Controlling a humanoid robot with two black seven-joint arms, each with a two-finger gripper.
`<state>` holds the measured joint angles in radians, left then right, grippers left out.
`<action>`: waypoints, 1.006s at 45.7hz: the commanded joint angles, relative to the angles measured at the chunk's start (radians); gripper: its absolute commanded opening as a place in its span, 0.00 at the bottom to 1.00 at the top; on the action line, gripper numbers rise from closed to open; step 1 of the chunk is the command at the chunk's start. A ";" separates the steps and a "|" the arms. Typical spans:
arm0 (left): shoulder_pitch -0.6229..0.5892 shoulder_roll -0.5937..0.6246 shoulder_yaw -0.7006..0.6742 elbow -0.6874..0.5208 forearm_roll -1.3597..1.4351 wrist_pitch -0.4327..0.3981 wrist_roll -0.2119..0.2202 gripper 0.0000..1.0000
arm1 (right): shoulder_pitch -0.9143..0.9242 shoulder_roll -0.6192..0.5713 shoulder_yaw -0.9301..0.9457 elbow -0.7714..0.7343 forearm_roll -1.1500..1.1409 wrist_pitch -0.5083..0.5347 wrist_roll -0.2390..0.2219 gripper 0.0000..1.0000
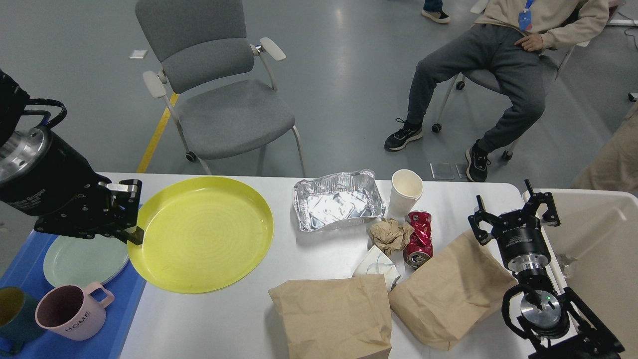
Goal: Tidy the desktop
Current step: 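Lift the yellow plate and swing it over the blue tray, then lower the yellow plate onto the green plate on the tray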
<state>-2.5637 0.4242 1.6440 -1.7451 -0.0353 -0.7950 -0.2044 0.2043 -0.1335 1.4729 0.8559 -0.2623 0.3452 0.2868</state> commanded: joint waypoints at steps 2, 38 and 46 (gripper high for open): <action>0.091 0.027 0.053 0.102 -0.008 0.005 -0.007 0.00 | 0.000 0.000 0.000 0.002 0.000 0.000 0.000 1.00; 1.298 0.329 -0.513 1.349 -0.178 0.031 0.302 0.00 | 0.000 0.000 0.000 0.002 0.000 0.000 0.000 1.00; 1.485 0.307 -0.736 1.449 -0.161 0.132 0.387 0.00 | 0.000 0.000 0.000 0.002 0.000 0.000 0.000 1.00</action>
<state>-1.1818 0.7436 1.0304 -0.3408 -0.2057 -0.7291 0.1385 0.2040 -0.1334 1.4727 0.8577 -0.2623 0.3452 0.2869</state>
